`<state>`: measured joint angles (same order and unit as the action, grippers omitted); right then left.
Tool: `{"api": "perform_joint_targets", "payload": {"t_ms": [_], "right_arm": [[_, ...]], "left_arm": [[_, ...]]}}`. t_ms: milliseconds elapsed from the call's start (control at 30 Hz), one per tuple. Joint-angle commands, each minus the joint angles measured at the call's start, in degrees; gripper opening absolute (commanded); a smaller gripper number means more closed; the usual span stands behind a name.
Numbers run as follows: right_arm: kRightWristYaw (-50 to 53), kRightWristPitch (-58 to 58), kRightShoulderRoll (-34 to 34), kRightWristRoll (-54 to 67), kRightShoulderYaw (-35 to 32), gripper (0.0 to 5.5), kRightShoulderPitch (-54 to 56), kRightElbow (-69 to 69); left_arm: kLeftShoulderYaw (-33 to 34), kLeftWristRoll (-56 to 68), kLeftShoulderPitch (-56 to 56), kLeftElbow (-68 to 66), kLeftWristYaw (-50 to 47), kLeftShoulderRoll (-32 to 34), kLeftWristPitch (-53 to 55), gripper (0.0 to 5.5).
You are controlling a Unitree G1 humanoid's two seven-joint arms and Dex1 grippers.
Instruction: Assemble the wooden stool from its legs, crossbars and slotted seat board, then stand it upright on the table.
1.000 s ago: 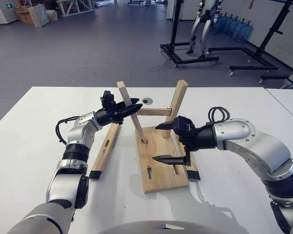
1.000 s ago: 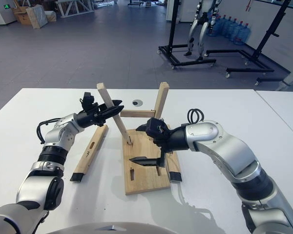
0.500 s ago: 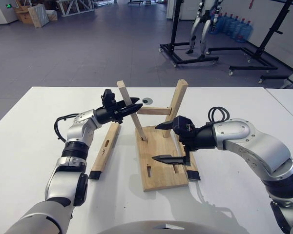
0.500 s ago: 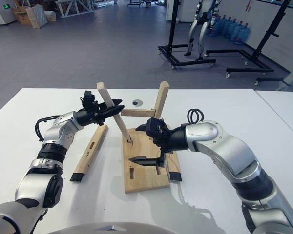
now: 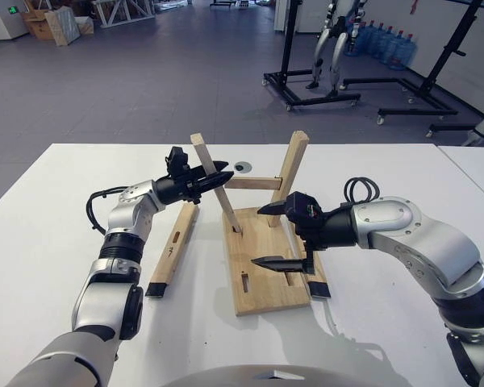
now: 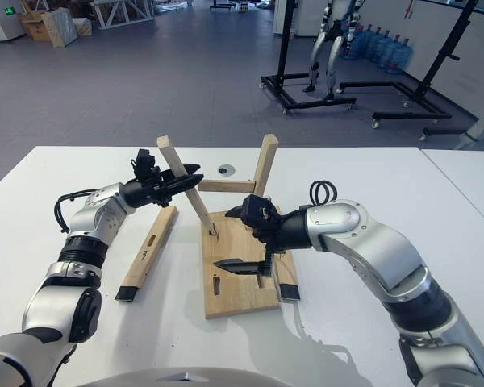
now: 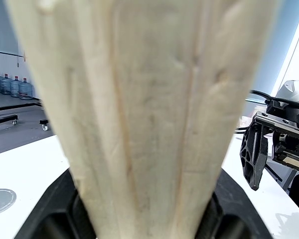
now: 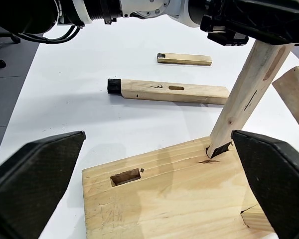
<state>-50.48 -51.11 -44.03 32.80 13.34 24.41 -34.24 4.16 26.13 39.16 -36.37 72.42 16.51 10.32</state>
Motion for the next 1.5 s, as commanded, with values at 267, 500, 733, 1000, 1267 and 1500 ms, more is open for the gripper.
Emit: {"api": "perform_joint_targets", "payload": {"t_ms": [267, 500, 733, 1000, 1267, 1500], "right_arm": [[0.24, -0.36, 0.36, 0.31, 0.0, 5.4, 0.55, -0.54], [0.27, -0.29, 0.43, 0.29, 0.06, 5.4, 0.52, -0.55], [0.24, -0.36, 0.39, 0.34, 0.11, 5.4, 0.49, -0.71], [0.42, -0.48, 0.57, 0.45, 0.16, 5.4, 0.31, -1.0], [0.5, -0.59, 0.69, 0.47, 0.23, 5.4, 0.38, -0.88], [0.49, -0.51, 0.79, 0.42, 0.23, 5.4, 0.51, -0.63]], "left_arm": [[1.73, 2.17, 2.0, 1.94, 0.25, 1.47, 5.8, 2.02], [1.56, 1.27, 2.16, 1.69, -0.19, 1.63, 4.85, 2.02], [-0.03, -1.25, 1.3, 1.26, 0.49, 1.57, 1.83, 2.02], [-0.18, -1.28, 0.56, 1.13, 0.55, 0.78, 1.49, 2.02], [-0.72, -1.81, -0.21, 0.9, 0.56, 0.57, 0.68, 2.02], [-0.88, -2.31, 0.25, -0.27, 0.42, 0.63, -0.71, 2.02]]}}
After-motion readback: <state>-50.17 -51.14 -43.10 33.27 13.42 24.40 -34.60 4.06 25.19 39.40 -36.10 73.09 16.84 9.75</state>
